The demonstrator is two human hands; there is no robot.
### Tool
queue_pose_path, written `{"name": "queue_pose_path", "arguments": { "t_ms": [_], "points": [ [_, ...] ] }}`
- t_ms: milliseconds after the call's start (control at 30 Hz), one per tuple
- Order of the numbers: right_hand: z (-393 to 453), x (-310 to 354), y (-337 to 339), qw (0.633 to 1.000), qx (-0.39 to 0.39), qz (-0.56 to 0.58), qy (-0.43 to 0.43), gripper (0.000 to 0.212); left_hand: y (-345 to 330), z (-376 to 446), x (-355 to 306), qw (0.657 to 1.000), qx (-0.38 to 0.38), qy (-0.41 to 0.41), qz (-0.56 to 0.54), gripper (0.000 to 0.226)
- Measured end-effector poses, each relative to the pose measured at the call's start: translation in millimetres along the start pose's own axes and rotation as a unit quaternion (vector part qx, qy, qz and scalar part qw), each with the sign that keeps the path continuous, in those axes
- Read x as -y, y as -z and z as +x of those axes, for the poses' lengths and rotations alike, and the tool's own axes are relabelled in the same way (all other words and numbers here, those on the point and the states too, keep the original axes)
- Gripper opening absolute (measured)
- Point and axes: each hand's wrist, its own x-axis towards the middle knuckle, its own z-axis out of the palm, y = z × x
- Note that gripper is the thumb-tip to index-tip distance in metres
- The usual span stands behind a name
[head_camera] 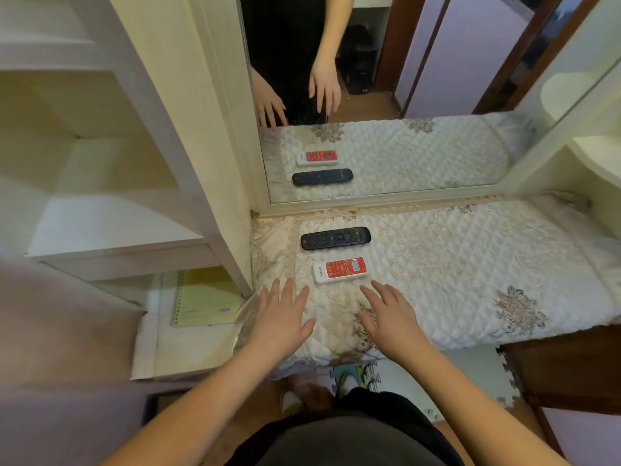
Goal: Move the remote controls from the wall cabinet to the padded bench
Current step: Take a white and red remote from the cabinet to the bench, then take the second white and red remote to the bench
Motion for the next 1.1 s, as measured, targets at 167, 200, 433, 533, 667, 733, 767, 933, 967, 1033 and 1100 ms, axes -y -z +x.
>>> {"name": "queue_pose_path", "arguments": {
  "t_ms": [167, 200, 433, 533, 667, 733, 767, 933, 967, 1033, 1100],
  "points": [
    [-16, -3, 1, 0.999, -0.005, -0.022, 0.026, 0.085, -4, -19, -4, 1.0, -0.018, 0.0, 0.018, 0.071],
    [-18, -4, -1, 0.999, -0.003, -0.024, 0.031, 0.082, -5, -22, -5, 1.0, -0.022, 0.006, 0.018, 0.073],
    [-37, -23, -10, 0.993, 0.018, -0.073, 0.088, 0.061, -11, -49, -41, 0.999, -0.029, 0.042, 0.004, 0.069],
    [-51, -39, -9, 0.988, 0.006, -0.096, 0.124, 0.061, -14, -62, -68, 0.998, -0.046, 0.052, 0.014, 0.072],
    [-74, -63, -8, 0.982, -0.033, -0.083, 0.164, 0.056, -14, -79, -106, 0.996, -0.052, 0.077, 0.008, 0.074],
    [-82, -73, -8, 0.979, -0.041, -0.084, 0.183, 0.058, -16, -91, -119, 0.994, -0.059, 0.094, 0.01, 0.07],
    [-85, -77, -9, 0.977, -0.044, -0.087, 0.19, 0.059, -19, -97, -123, 0.992, -0.066, 0.102, 0.017, 0.068],
    [-100, -77, -10, 0.964, -0.052, -0.105, 0.239, 0.058, -26, -136, -141, 0.985, -0.084, 0.147, 0.034, 0.066],
    [-103, -74, -11, 0.961, -0.053, -0.109, 0.25, 0.058, -27, -144, -142, 0.983, -0.084, 0.157, 0.037, 0.066],
    [-106, -65, -12, 0.954, -0.054, -0.117, 0.272, 0.057, -30, -160, -141, 0.978, -0.084, 0.184, 0.041, 0.066],
    [-111, -51, -15, 0.945, -0.048, -0.121, 0.3, 0.057, -34, -176, -138, 0.971, -0.085, 0.218, 0.04, 0.067]
  ]
}}
